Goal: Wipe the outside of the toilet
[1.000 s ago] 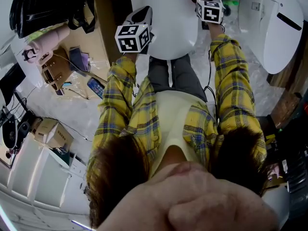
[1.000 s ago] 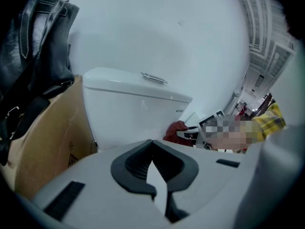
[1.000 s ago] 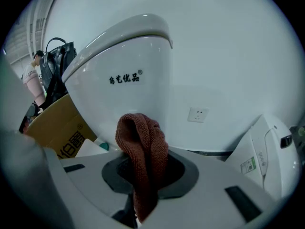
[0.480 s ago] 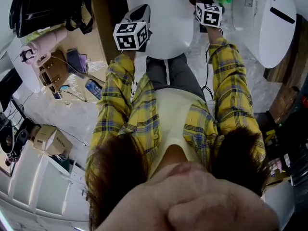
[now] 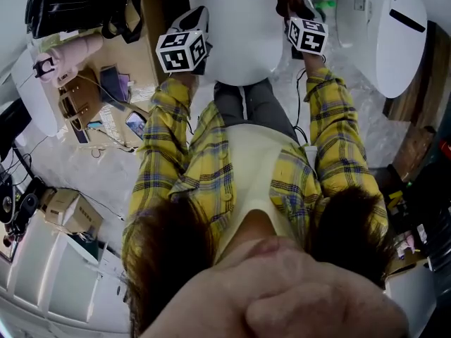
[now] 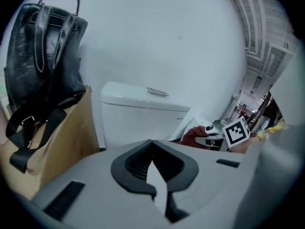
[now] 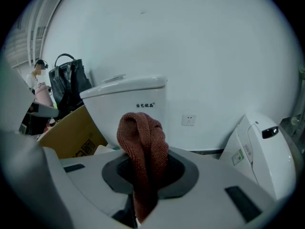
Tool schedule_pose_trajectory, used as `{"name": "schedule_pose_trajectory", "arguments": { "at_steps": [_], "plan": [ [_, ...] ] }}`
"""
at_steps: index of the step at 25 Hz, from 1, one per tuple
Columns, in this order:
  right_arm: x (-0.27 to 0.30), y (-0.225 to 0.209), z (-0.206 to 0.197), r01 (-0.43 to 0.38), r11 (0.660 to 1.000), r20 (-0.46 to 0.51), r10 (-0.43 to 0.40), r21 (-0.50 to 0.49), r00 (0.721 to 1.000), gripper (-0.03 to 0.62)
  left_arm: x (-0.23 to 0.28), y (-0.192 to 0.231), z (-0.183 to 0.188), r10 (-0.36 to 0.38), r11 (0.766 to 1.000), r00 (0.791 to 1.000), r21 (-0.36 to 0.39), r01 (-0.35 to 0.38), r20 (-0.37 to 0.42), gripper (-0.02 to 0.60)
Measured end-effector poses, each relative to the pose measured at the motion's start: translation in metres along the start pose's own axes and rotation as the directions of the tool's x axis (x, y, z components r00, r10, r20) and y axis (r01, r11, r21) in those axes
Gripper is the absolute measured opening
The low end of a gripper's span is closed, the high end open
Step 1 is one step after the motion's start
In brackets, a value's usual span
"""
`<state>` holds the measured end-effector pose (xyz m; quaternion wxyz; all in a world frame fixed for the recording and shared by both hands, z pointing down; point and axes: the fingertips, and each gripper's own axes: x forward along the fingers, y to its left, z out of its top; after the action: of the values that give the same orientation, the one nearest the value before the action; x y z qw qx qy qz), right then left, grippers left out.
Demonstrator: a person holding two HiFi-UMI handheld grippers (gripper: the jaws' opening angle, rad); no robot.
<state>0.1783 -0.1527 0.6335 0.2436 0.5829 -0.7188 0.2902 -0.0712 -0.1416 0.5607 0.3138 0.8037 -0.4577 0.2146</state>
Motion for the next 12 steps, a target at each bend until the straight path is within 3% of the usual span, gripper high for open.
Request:
{"name": "schedule_pose_trajectory", "arguments": {
  "at_steps": [12],
  "plan": [
    [-0.061, 0.031, 0.016, -0.020, 1.000, 0.098, 0.018, 0.011, 0.995, 0.083, -0.053, -0.004, -0.005, 0.010, 0.999, 0.998, -0.050, -0.007, 0.061, 0.008]
  ]
}}
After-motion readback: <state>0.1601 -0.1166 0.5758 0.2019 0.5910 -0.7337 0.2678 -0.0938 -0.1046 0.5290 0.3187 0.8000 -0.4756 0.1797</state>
